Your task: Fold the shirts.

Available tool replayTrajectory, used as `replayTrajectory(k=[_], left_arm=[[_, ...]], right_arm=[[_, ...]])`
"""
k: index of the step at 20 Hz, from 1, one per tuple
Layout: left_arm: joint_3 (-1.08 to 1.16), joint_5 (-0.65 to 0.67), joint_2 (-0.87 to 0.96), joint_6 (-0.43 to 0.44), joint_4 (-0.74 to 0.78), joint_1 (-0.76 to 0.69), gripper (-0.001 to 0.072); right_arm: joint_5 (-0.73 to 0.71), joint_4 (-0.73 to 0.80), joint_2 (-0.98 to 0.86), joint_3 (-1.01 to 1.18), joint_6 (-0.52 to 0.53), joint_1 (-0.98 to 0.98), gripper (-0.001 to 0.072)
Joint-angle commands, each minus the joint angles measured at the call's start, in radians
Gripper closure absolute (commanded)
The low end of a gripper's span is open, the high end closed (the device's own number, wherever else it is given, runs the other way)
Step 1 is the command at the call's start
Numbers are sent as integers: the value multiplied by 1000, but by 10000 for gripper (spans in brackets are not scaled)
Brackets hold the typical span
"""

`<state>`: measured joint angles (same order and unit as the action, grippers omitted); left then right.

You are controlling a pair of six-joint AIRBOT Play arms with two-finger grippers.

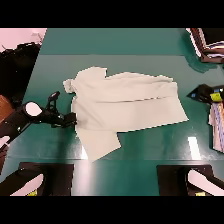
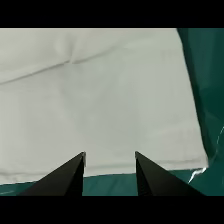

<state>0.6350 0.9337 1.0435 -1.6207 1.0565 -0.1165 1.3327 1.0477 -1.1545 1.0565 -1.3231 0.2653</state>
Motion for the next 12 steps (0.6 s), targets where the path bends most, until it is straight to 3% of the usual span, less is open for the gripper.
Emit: replayTrajectory(k=[1, 5, 10, 11, 12], left_arm=[[91, -3, -1, 6, 16, 0, 678], [141, -14, -1, 6, 13, 0, 678], [141, -8, 0, 5, 13, 0, 678], [141, -7, 0, 5, 13, 0, 678], [141, -8, -1, 5, 13, 0, 678]], right_arm=[[-19, 2, 18, -173, -20, 157, 344], [-85, -10, -21, -360, -45, 296, 344], [-179, -113, -108, -395, -9, 243, 345], [-206, -122, -115, -395, -9, 224, 353], [-235, -122, -118, -396, -9, 203, 417]])
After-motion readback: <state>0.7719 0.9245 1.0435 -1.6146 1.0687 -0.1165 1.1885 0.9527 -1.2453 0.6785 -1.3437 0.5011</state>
